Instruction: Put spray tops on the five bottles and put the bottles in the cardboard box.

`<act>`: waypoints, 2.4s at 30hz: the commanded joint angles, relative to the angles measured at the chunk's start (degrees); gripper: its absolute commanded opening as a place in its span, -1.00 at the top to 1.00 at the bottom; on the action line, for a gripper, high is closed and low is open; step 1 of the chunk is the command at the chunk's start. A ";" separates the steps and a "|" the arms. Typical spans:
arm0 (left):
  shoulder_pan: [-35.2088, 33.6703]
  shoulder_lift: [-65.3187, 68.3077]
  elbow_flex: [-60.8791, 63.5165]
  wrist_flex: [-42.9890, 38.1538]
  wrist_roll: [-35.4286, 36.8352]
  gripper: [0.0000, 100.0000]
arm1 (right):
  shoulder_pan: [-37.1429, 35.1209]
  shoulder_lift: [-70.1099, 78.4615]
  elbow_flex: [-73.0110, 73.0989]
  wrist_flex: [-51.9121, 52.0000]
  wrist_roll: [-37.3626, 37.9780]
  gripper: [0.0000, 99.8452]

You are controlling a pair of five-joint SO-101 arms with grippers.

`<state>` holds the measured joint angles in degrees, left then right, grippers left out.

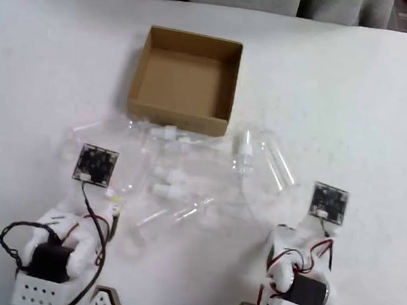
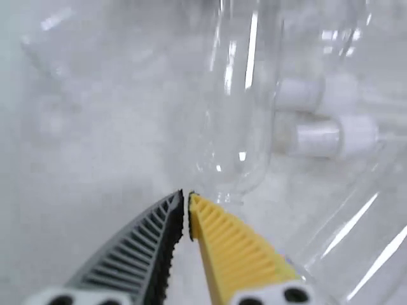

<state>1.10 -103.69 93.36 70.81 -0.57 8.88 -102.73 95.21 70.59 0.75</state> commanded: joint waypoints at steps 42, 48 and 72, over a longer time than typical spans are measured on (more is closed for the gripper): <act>29.67 97.36 -67.69 0.26 -14.33 0.43 | 5.23 0.92 1.67 -4.79 16.18 0.97; 29.67 101.85 -70.86 2.90 -18.20 0.43 | 5.23 0.92 1.67 -4.79 16.18 0.97; 30.20 112.13 -68.92 -5.89 -14.95 0.43 | 5.23 0.92 1.67 -4.79 16.18 0.97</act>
<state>30.02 5.58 25.05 66.86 -17.98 14.15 -101.85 96.35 65.49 16.22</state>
